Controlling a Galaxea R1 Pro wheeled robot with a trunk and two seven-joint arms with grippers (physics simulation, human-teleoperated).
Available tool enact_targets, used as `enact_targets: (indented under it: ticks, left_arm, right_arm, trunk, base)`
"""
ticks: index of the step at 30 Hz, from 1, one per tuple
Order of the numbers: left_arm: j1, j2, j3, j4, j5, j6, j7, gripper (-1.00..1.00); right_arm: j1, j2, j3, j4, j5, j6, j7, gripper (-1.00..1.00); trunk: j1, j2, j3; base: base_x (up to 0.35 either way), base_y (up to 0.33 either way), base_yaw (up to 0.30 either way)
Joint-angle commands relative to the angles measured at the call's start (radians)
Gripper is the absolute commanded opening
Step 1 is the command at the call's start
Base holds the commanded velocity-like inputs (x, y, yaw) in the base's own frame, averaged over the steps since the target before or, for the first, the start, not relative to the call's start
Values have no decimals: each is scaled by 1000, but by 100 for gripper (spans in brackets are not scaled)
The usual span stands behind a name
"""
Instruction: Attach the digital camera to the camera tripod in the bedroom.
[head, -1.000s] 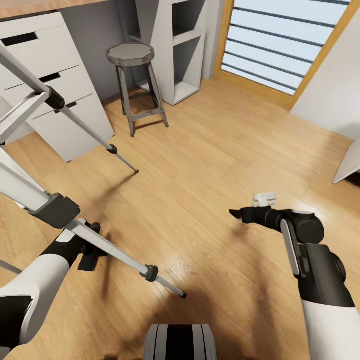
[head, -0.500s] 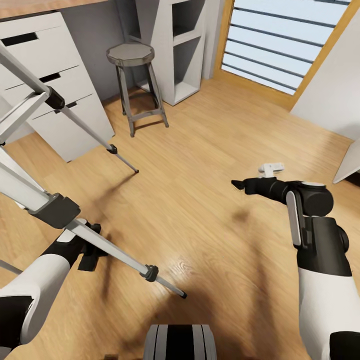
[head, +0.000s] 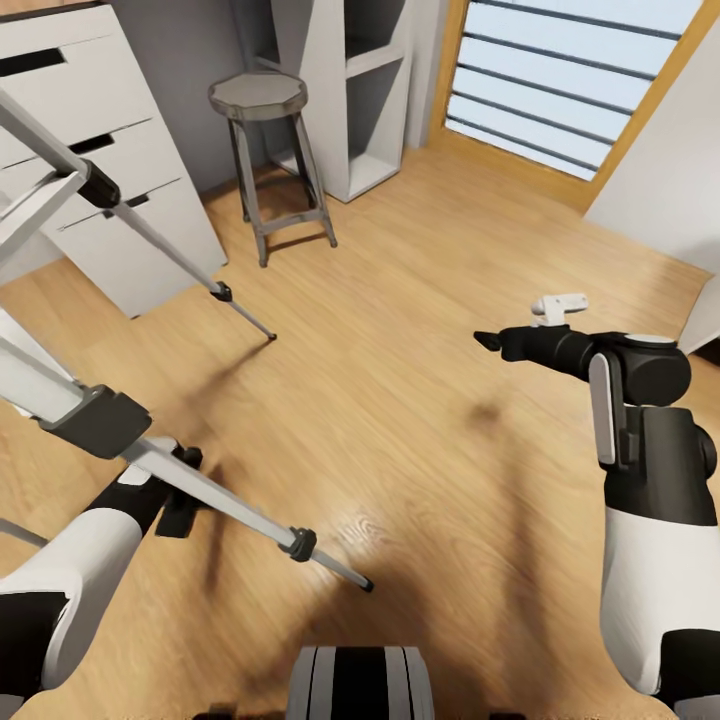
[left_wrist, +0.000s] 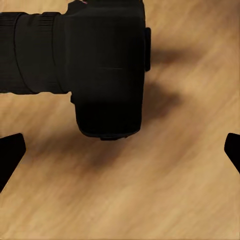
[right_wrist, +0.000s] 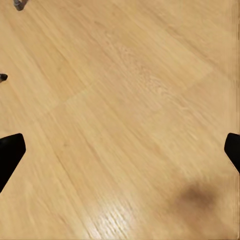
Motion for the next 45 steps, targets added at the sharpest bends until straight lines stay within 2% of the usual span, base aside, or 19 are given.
enact_targets:
  ticks: [1, 4, 8, 16, 19, 23, 34, 45]
  left_arm:
    - [0, 1, -5, -1, 2, 3, 6, 100]
    - [0, 0, -6, -2, -8, 3, 5, 100]
    - [0, 0, -7, -4, -11, 3, 6, 100]
    - [-1, 2, -7, -6, -16, 4, 7, 100]
    - [-1, 5, -7, -7, -17, 4, 5, 100]
    - [-2, 7, -6, -7, -18, 2, 1, 100]
    - [-11, 10, -6, -7, -19, -5, -7, 100]
    - [-17, 7, -6, -7, -19, -8, -18, 100]
  right_arm:
    - [-1, 0, -1, -1, 8, 4, 9, 100]
    - [-13, -18, -1, -1, 8, 4, 9, 100]
    - [-21, -28, -1, -1, 8, 4, 8, 100]
    - [-33, -68, -1, -1, 7, 4, 9, 100]
    - [-33, -94, -1, -1, 7, 4, 9, 100]
    - [-32, -109, 0, -1, 7, 4, 10, 100]
    - [-27, -125, 1, -1, 7, 4, 10, 100]
    - [-25, -159, 1, -1, 7, 4, 10, 100]
  trunk:
    - [0, -1, -5]
    - [2, -1, -16]
    - [3, -2, -32]
    - [3, -2, -32]
    - [3, -2, -32]
    - [3, -2, -32]
    - [8, -5, -70]
    - [8, -5, -70]
  base:
    - [0, 0, 0]
    - [0, 0, 0]
    - [0, 0, 0]
    - [0, 0, 0]
    - [0, 0, 0]
    - [0, 0, 0]
    - [0, 0, 0]
    - [0, 0, 0]
